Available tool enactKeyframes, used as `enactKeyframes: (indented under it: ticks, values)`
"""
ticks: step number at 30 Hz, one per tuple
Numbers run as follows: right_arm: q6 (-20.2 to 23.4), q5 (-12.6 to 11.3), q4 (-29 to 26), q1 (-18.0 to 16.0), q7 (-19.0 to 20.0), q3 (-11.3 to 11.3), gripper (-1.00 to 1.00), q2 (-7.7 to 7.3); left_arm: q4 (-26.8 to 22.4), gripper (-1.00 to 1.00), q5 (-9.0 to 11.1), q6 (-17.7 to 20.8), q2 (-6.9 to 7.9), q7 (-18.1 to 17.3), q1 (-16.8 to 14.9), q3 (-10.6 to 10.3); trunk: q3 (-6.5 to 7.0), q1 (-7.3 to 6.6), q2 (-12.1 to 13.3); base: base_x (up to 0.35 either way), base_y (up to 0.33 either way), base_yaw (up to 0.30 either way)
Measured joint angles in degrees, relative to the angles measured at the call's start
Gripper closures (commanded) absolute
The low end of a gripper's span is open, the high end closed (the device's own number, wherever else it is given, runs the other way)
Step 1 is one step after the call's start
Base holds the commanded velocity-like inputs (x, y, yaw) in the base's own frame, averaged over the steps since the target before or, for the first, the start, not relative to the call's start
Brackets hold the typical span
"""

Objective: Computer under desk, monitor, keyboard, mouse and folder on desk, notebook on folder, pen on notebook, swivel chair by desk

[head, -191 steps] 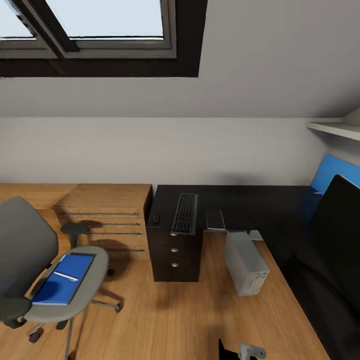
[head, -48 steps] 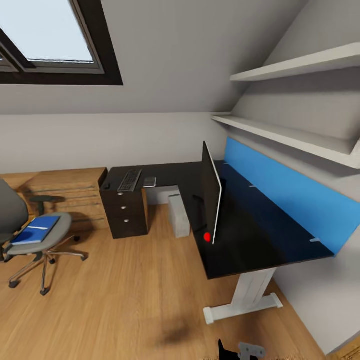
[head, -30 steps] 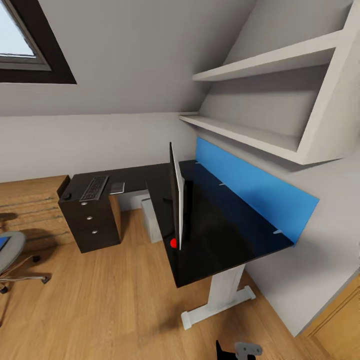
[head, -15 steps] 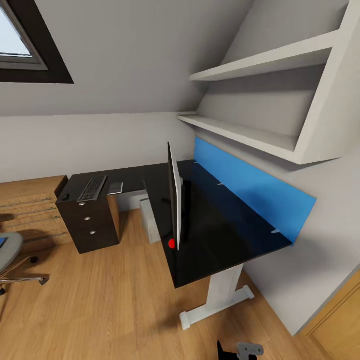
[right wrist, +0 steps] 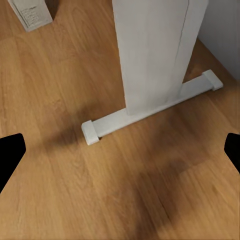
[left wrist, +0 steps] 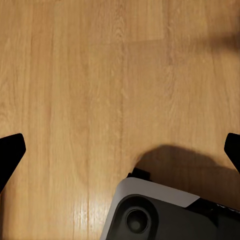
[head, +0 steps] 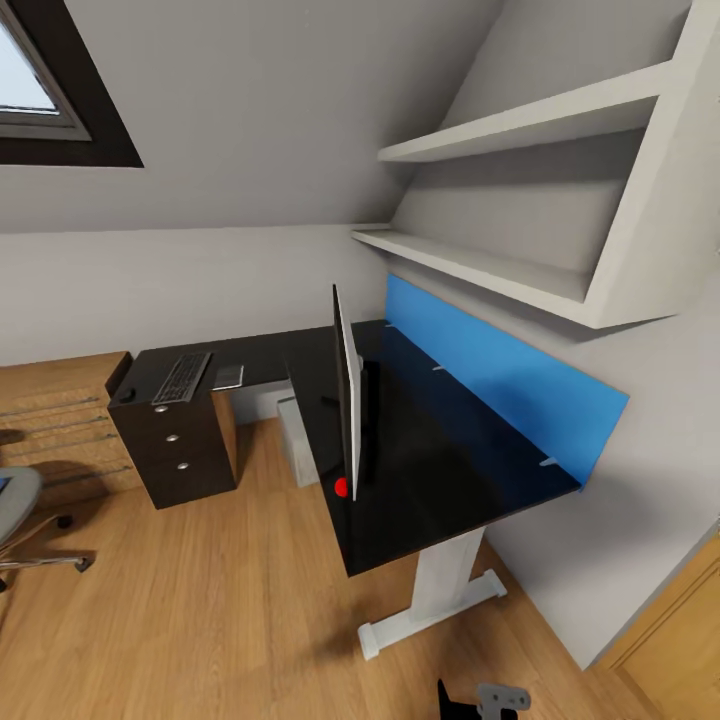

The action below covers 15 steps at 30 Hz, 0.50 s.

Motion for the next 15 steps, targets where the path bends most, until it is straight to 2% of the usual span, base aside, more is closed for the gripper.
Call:
enactKeyframes:
  ticks: [6,15]
  values:
    - [-0.04,-0.11,-0.15,0.0,-0.02,-0.16,-1.0,-1.64,0.01,-1.0,0.0,0.0,0.06,0.03,0.0,0.0,-0.04,0.0,0.0,0.0,0.0,-0.039]
    - [-0.26,-0.09,-0.32,-0.02,-0.35,-0.37,-1.0,-1.69,0.0,-1.0,0.0,0.0,0.08,0.04,0.0,0.0,-0.2,0.0,0.0,0.0,0.0,-0.033]
